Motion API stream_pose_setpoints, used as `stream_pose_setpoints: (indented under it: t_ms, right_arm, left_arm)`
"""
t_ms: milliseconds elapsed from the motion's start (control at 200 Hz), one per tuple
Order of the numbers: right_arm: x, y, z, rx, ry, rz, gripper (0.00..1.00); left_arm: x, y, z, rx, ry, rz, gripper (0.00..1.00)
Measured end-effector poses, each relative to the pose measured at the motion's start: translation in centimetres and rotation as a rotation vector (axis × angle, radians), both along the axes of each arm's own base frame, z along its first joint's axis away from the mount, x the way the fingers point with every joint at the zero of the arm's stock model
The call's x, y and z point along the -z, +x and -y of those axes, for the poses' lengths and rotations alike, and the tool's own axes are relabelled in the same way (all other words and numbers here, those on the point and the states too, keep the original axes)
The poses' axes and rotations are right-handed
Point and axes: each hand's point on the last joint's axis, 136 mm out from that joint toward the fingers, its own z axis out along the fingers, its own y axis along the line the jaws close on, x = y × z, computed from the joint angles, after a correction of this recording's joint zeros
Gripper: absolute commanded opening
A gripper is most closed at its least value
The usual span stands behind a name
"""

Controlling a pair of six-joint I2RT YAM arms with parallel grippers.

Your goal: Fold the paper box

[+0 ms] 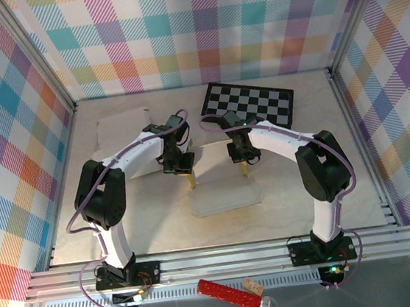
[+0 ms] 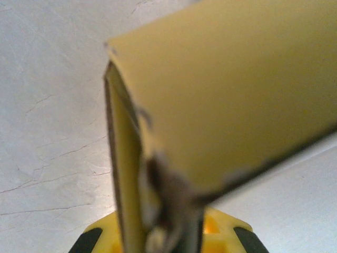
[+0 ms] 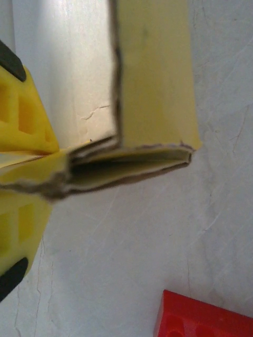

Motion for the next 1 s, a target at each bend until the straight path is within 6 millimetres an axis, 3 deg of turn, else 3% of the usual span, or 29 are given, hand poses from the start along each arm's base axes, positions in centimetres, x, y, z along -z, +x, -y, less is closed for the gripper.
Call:
stream_pose_setpoints:
  t_ms: [275, 635, 1000]
  right_arm:
    - [0.4, 0.3, -0.2, -0.011, 0.02, -0.005, 0.24]
    - [0.5, 1.3, -0.2, 0.02, -0.023, -0.002, 0.0]
    - [0.2, 0.6, 0.2, 0.127, -0.195, 0.01, 0.0]
  left_arm:
    - [0.0, 0.0, 0.0, 0.001, 0.004, 0.0, 0.0]
    - [-0.2, 0.6, 0.2, 0.004, 0.013, 0.021, 0.0]
    - [-0.2, 0.8, 0.5, -0.016, 0.009, 0.026, 0.0]
